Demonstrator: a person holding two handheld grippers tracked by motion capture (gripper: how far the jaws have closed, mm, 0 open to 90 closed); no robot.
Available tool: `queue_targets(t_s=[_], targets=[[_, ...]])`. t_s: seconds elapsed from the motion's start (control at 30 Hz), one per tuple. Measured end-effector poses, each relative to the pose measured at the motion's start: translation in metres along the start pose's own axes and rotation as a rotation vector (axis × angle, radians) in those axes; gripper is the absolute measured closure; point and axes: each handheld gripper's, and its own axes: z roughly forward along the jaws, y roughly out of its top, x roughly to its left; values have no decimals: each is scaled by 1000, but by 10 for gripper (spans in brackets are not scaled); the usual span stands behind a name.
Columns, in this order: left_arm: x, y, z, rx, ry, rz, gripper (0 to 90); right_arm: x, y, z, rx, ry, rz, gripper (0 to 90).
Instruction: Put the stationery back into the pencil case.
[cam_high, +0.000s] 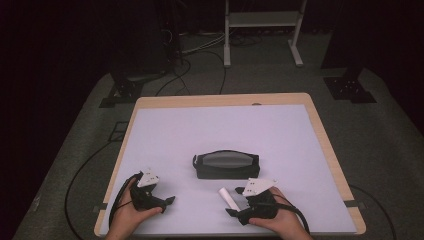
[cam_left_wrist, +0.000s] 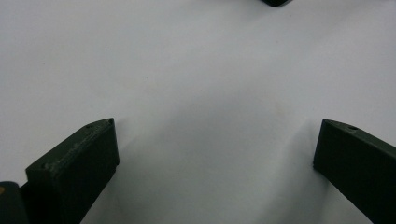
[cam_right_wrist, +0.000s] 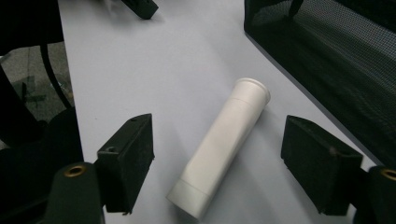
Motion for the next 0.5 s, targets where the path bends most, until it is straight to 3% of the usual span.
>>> queue_targets(t_s=[0.5], targets=[[0,0,0,0,0,0,0,3,-6,9,59,-18,-24,465]])
